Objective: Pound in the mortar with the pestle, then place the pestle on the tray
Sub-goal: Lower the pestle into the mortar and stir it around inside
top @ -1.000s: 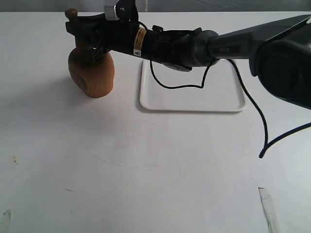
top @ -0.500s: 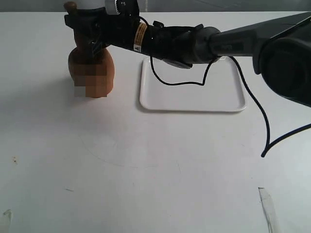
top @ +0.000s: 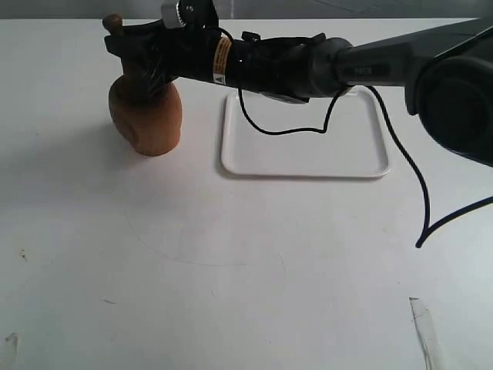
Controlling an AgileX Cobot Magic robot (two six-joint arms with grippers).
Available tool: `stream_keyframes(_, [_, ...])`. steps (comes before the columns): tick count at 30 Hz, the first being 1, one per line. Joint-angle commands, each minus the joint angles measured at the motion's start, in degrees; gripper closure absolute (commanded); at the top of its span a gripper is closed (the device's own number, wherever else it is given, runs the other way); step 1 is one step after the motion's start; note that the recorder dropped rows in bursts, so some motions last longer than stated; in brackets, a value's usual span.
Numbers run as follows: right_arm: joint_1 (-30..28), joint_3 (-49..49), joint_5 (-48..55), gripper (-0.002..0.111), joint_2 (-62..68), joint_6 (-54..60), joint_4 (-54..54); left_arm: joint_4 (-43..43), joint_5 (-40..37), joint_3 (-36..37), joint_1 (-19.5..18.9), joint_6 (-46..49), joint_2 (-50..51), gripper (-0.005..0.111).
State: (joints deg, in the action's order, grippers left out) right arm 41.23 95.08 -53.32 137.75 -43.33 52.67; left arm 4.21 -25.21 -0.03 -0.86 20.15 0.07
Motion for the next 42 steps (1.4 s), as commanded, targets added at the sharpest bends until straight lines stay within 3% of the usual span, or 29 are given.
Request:
stream_keyframes(1, [-0.1,-0.3,-1.8,0.108,-2.8,2.4,-3.4,-0.4,0.2,0.0,0.4,-0.5,-0.1,0.107])
stream_keyframes(9, [-0.1,-0.3,-1.1,0.108,-7.5,2.8,-1.3,-0.4,0.2,0.0,0.4,-0.5,-0.1,0.107])
stream_keyframes(22, [0.2,-0.3,0.9,0.108,0.7,-0.4,1.8,-0.4,0.2,0.0,0.4,-0.5,-0.1,0.107])
stream_keyframes(26, [-0.1,1.4,-4.6,0.108,-0.8,-0.2,-0.1,-0.4,0.2,0.0,0.4,-0.5,-0.1,0.107])
stream_keyframes(33, [-0.1,4.9,-5.1,0.108,-4.9,-2.2,-0.5,-0.4,0.2,0.0,0.4,-0.5,-0.1,0.107])
stream_keyframes(42, [0.2,4.9,-1.0,0.108,2.7,-8.1,8.2,-0.4,0.2,0.0,0.4,-0.5,-0.1,0.107])
